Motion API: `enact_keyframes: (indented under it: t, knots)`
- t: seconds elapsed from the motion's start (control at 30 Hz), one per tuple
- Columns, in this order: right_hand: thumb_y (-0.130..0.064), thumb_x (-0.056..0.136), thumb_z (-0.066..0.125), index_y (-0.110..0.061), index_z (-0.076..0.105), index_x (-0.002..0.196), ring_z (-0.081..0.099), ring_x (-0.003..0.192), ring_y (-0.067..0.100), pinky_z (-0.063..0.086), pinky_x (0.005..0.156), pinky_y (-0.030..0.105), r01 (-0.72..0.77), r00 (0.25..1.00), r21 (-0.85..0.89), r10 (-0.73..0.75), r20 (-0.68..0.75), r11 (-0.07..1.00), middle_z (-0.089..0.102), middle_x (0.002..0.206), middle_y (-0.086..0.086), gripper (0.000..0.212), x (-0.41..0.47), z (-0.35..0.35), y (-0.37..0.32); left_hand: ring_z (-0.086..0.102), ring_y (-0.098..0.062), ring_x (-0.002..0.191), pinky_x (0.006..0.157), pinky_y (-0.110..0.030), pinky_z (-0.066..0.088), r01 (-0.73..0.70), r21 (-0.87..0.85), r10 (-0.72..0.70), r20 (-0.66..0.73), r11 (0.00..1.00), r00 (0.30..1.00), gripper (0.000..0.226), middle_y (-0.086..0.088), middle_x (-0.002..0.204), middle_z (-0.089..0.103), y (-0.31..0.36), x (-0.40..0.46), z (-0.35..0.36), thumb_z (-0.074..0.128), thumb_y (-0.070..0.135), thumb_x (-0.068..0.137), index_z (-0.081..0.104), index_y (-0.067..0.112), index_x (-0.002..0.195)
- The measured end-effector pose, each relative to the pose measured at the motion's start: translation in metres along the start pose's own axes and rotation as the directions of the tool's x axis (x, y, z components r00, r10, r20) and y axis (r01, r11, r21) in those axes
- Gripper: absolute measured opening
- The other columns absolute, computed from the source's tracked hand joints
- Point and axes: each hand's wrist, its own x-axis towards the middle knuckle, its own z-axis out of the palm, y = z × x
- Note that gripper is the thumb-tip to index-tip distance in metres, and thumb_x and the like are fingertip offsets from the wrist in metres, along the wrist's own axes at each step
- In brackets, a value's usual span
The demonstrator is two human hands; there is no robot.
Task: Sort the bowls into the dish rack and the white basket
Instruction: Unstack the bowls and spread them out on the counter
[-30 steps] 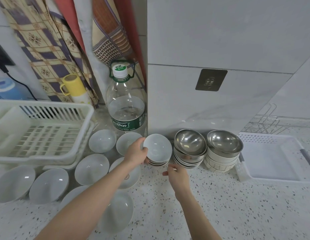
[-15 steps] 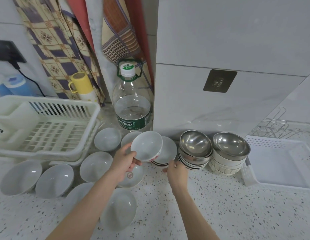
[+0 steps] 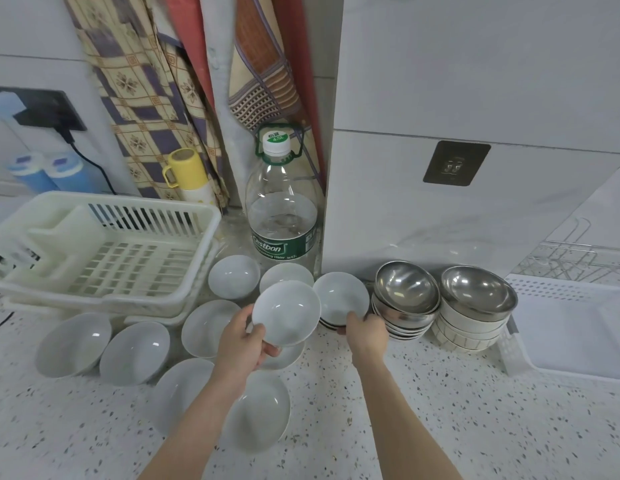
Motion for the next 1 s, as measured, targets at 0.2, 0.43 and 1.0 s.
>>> enact_keyframes:
  t: [0.2,0.43,1.0]
  knots:
    - [-0.004,0.085,0.047,-0.003,0.062,0.101,0.053,0.053,0.014,0.036,0.046,0.022,-0.046,0.999,0.057,0.047,-0.018,0.997,0.071,0.069,0.008,0.022,-0.001,0.004,-0.003,0.061,-0.013,0.046,0.036,-0.019,0.027,0.005,-0.008,-0.005,0.018,1.0,1.0,0.038,-0.013,0.064,0.066,-0.004,-0.011,-0.008,0.042,0.0,0.095,0.056,0.028,0.117]
    - [0.001,0.085,0.044,0.005,0.061,0.108,0.053,0.059,0.02,0.037,0.047,0.023,-0.045,0.997,0.127,0.052,-0.054,0.991,0.064,0.075,0.011,0.029,-0.008,0.01,-0.011,0.062,-0.015,0.048,0.043,-0.025,0.033,0.008,-0.028,-0.007,0.035,1.0,0.999,0.038,-0.005,0.055,0.065,-0.008,-0.013,-0.022,0.043,0.002,0.096,0.055,0.028,0.122]
    - [-0.007,0.089,0.045,-0.025,0.057,0.128,0.062,0.049,0.001,0.045,0.053,0.029,0.168,0.977,0.281,-0.121,-0.177,0.945,0.069,0.074,0.013,0.045,-0.106,-0.015,0.054,0.038,-0.013,0.036,0.033,-0.017,0.026,0.097,-0.095,-0.089,0.086,0.991,0.992,0.033,-0.019,0.055,0.065,-0.026,-0.02,-0.075,0.041,-0.003,0.092,0.057,0.016,0.114]
